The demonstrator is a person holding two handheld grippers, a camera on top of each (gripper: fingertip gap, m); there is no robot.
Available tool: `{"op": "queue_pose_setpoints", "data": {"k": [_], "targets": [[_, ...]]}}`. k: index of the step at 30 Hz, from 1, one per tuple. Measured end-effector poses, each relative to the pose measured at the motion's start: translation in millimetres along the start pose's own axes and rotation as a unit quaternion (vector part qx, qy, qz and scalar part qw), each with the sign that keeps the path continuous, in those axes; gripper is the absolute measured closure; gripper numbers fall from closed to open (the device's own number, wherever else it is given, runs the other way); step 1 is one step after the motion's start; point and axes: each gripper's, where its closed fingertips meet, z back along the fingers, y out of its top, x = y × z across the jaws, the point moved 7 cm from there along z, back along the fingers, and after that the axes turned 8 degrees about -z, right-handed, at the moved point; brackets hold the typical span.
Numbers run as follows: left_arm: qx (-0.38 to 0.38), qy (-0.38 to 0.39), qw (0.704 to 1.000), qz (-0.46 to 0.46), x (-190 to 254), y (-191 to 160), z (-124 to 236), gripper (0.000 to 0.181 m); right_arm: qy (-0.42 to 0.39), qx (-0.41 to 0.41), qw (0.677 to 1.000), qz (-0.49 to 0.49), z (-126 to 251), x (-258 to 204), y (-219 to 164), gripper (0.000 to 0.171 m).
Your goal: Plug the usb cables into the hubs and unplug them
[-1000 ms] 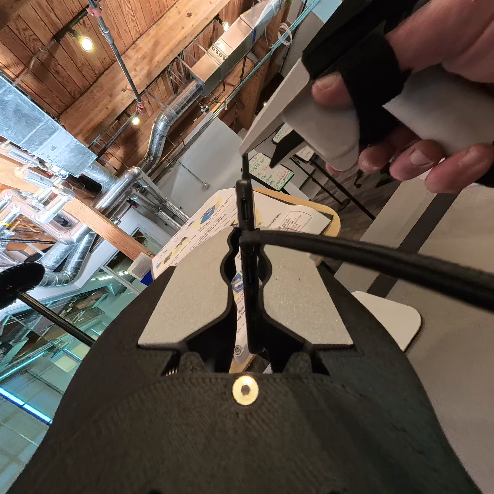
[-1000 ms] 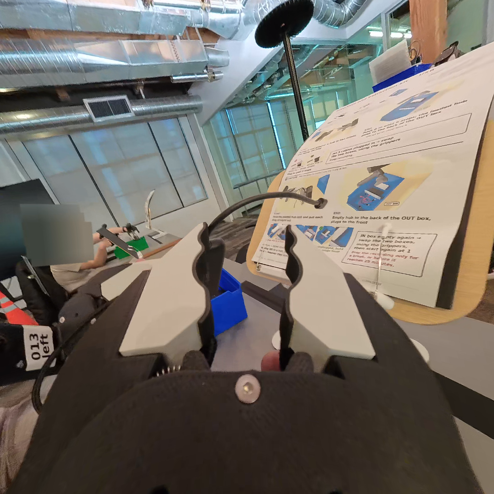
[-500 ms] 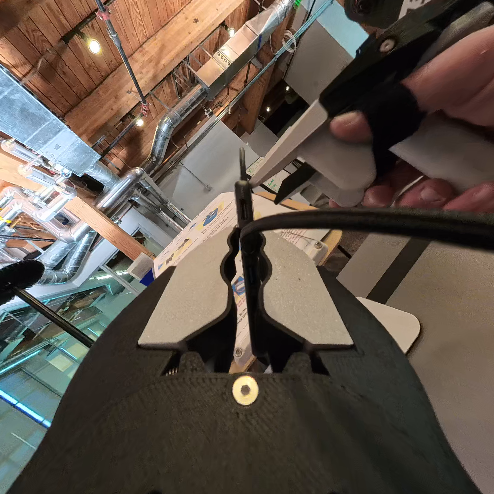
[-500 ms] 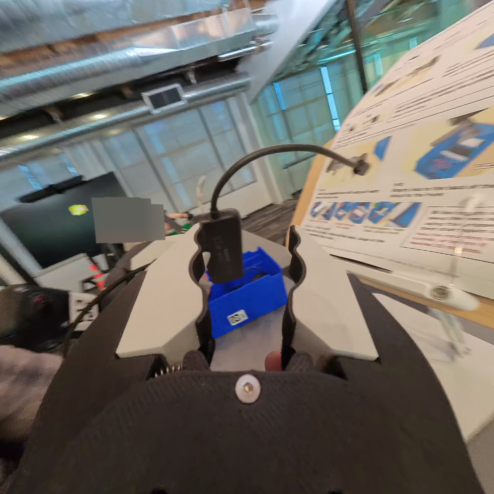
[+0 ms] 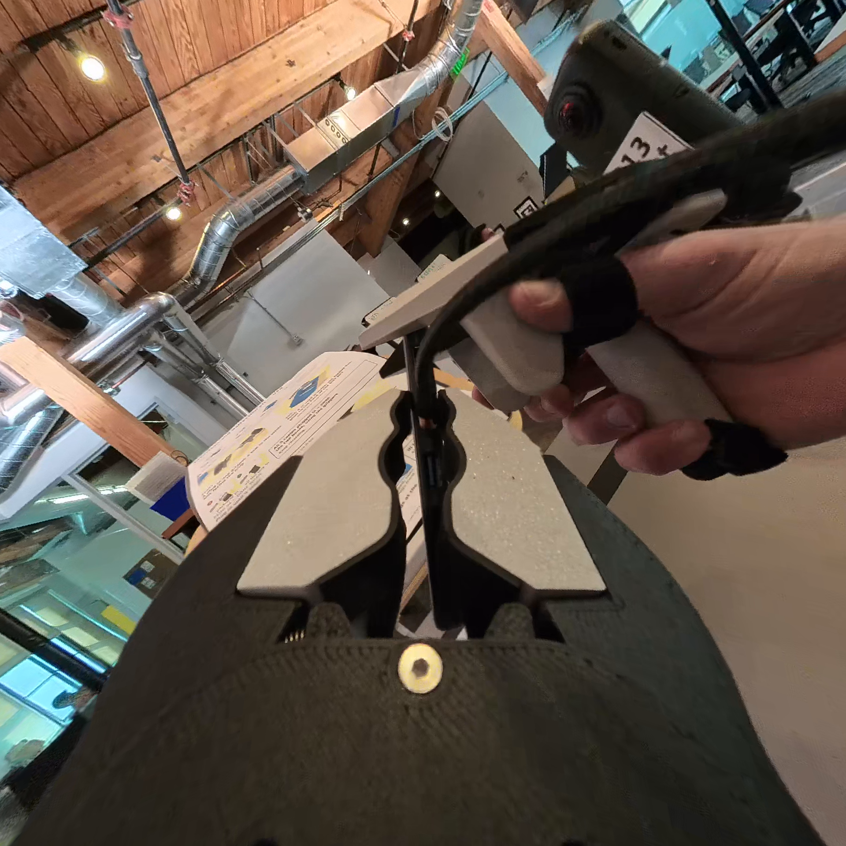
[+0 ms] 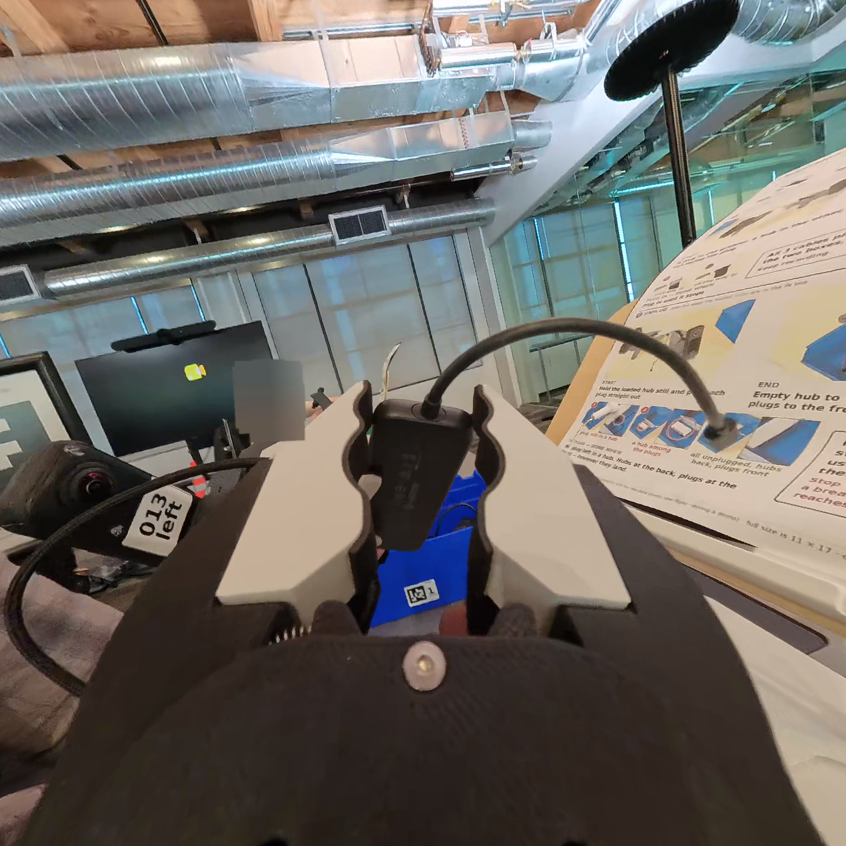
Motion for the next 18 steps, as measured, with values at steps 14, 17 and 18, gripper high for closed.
{"op": "queue_pose_setpoints", "data": {"k": [14,17,18], "targets": [[-0.008,-0.021,1.0,0.012,2.0,-0.3,-0.7,0.171,0.006,0.043,0.998,-0.035,5.5,5.7,3.8,0.168],[-0.007,0.001,1.0,0.021,-2.4,-0.1,0.9,0.171,-0.015,0.029,0.999,-0.031,4.5,6.5,6.4,0.134],[-0.013,0.002,1.0,0.009,-2.6,-0.7,0.7,0.171,-0.016,0.015,0.999,-0.024,5.0,5.0,7.3,0.13]]}}
